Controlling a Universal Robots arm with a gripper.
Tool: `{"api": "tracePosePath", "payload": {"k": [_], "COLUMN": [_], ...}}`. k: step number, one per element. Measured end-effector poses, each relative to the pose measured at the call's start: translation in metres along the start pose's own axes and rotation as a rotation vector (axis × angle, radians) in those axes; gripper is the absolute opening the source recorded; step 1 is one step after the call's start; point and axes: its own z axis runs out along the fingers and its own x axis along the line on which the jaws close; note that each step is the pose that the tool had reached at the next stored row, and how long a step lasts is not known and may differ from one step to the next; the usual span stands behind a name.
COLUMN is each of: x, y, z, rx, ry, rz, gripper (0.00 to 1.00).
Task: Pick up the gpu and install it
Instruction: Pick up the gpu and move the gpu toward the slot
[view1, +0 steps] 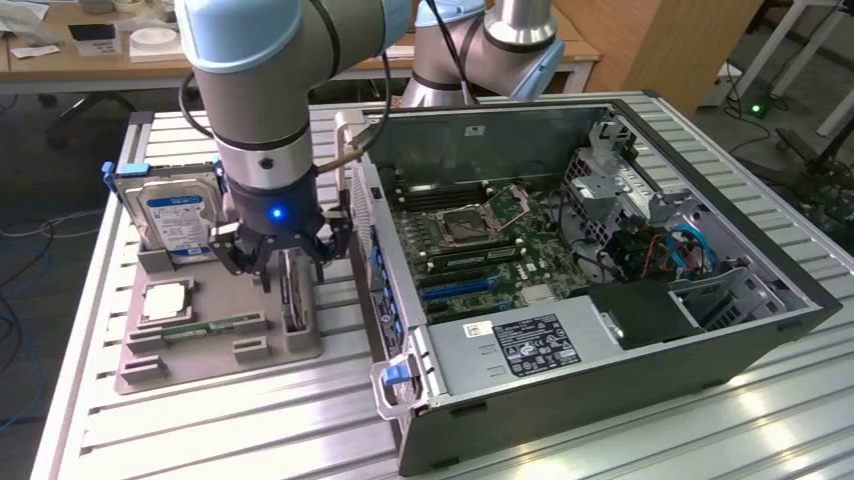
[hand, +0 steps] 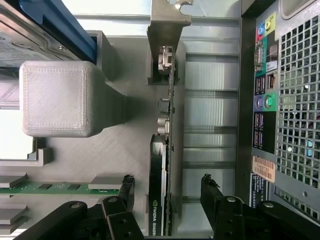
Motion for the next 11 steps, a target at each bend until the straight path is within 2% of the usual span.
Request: {"api": "tracePosePath", "payload": {"k": [11], "x": [-0.0009], "y": [-0.0004], "z": [0.0037], "rx": [0.0000], "ry": [0.0000], "rz": [0.000], "gripper": [0.65]}}
